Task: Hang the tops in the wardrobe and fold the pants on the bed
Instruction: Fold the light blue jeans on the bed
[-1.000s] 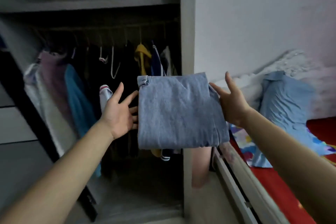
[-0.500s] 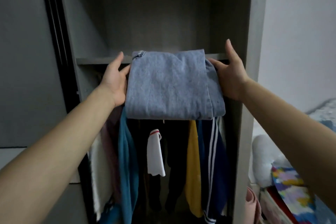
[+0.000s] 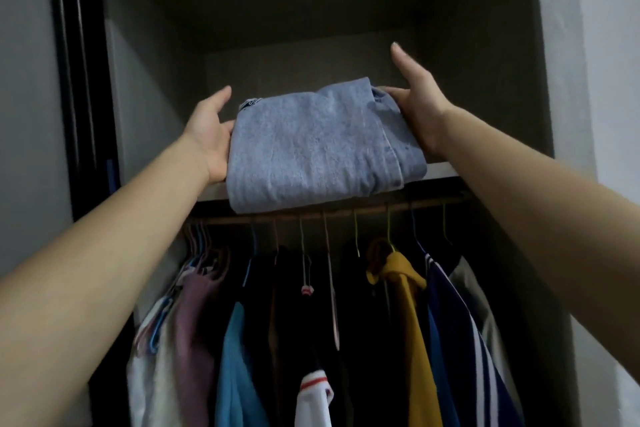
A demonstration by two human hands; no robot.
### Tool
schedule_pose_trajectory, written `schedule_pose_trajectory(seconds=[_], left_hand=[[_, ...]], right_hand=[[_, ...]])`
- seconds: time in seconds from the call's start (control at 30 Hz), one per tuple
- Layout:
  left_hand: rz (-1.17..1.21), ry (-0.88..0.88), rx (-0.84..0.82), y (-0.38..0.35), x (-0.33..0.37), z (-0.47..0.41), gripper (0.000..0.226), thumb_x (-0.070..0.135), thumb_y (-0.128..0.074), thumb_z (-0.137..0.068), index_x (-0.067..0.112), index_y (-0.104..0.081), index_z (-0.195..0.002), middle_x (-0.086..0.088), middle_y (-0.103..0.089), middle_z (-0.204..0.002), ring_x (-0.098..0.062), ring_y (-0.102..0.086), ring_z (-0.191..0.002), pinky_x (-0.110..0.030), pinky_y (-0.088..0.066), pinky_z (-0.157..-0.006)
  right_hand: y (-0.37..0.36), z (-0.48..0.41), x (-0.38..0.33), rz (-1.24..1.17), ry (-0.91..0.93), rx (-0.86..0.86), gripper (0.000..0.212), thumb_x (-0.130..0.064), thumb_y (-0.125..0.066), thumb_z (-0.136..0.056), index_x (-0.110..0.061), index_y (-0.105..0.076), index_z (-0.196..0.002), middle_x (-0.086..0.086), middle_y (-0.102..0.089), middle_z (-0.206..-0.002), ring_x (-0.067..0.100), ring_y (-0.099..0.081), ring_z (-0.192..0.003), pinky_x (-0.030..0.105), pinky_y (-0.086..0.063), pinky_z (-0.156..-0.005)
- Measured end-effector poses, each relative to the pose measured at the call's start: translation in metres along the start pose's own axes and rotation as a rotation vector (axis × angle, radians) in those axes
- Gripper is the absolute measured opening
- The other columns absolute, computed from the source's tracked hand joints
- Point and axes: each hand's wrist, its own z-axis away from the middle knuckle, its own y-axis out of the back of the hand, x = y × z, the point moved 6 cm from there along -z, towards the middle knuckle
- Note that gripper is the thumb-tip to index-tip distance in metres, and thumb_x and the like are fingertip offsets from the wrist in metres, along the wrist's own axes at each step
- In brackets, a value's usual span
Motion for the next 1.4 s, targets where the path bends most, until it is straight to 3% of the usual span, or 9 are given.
schedule_pose_trajectory(seconds=[0.2,0.47,0.7,0.9,0.97,1.03,1.1,1.23,1.4], left_hand=[[-0.084,-0.065,0.049,0.010,0.006,-0.095,0.050,0.059,-0.052,-0.088,0.019,-0.068,-0.114,-0.007,-0.076,-0.104,-0.029,-0.073,-0.092,-0.046,-0.053,-0.079],[-0.090,-0.072,0.048,0.026,0.010,-0.195,0.047,0.053,-0.050,-0.090,0.014,-0.066,-0.109,-0.007,-0.077,-0.093,-0.026,-0.074,-0.079,-0.042,-0.049,-0.078],[-0.097,-0.053,-0.004,0.043,0.016,-0.274,0.047,0.051,-0.054,-0.087,0.011,-0.066,-0.108,-0.006,-0.075,-0.100,-0.024,-0.072,-0.090,-0.036,-0.051,-0.078],[-0.287,0.018,-0.049,0.052,-0.003,-0.329,0.051,0.058,-0.039,-0.097,0.012,-0.059,-0.104,-0.008,-0.071,-0.086,-0.024,-0.071,-0.076,-0.034,-0.050,-0.074],[-0.479,0.123,-0.065,0.056,-0.020,-0.335,0.060,0.065,-0.031,-0.097,0.019,-0.044,-0.133,-0.018,-0.063,-0.122,-0.034,-0.066,-0.102,-0.043,-0.052,-0.077],[-0.597,0.147,-0.043,0.058,-0.025,-0.339,0.076,0.069,-0.026,-0.096,0.024,-0.016,-0.157,-0.022,-0.020,-0.160,-0.044,-0.036,-0.139,-0.056,-0.044,-0.097],[-0.636,0.132,-0.076,0.055,-0.028,-0.338,0.079,0.071,-0.027,-0.095,0.026,-0.012,-0.158,-0.019,-0.006,-0.164,-0.042,-0.019,-0.147,-0.062,-0.030,-0.110],[-0.977,0.176,-0.352,0.048,-0.041,-0.323,0.081,0.068,-0.058,-0.082,0.031,-0.034,-0.151,-0.007,-0.034,-0.156,-0.028,-0.040,-0.138,-0.050,-0.036,-0.111],[-1.380,0.215,-0.490,0.047,-0.061,-0.313,0.083,0.018,-0.073,-0.086,0.037,-0.028,-0.153,0.006,-0.019,-0.161,-0.021,-0.023,-0.147,-0.031,-0.031,-0.114]], right_hand=[[0.033,-0.096,0.007,0.100,0.077,0.106,0.061,-0.062,-0.051,-0.082,-0.018,-0.069,-0.120,0.012,-0.071,-0.120,0.031,-0.070,-0.107,0.039,-0.057,-0.079],[0.049,-0.185,0.028,0.169,0.082,0.177,0.053,-0.044,-0.050,-0.071,-0.011,-0.070,-0.107,0.005,-0.071,-0.083,0.022,-0.067,-0.067,0.034,-0.056,-0.061],[0.048,-0.254,0.033,0.209,0.076,0.337,0.049,-0.026,-0.051,-0.053,-0.019,-0.054,-0.102,0.010,-0.056,-0.098,0.029,-0.056,-0.082,0.039,-0.048,-0.073],[0.068,-0.308,0.060,0.514,-0.017,0.426,0.018,-0.008,-0.054,-0.093,0.001,-0.060,-0.107,0.022,-0.063,-0.099,0.028,-0.067,-0.071,0.036,-0.058,-0.059],[0.073,-0.315,0.080,0.671,-0.183,0.341,0.031,-0.021,-0.059,-0.100,0.000,-0.055,-0.122,0.022,-0.060,-0.117,0.027,-0.068,-0.082,0.039,-0.058,-0.064],[0.076,-0.310,0.093,0.845,-0.392,0.249,0.062,-0.038,-0.062,-0.097,-0.012,-0.040,-0.149,0.017,-0.049,-0.142,0.030,-0.060,-0.102,0.042,-0.056,-0.073],[0.071,-0.305,0.097,0.943,-0.467,0.156,0.066,-0.041,-0.063,-0.095,-0.022,-0.036,-0.153,0.014,-0.044,-0.150,0.031,-0.057,-0.112,0.041,-0.057,-0.071],[0.060,-0.295,0.098,0.999,-0.450,0.000,0.074,-0.040,-0.073,-0.086,-0.037,-0.037,-0.150,0.006,-0.039,-0.151,0.034,-0.048,-0.129,0.045,-0.055,-0.093],[0.052,-0.287,0.111,1.166,-0.449,-0.175,0.070,-0.019,-0.075,-0.086,-0.034,-0.045,-0.147,0.000,-0.049,-0.143,0.022,-0.055,-0.121,0.038,-0.057,-0.092]])
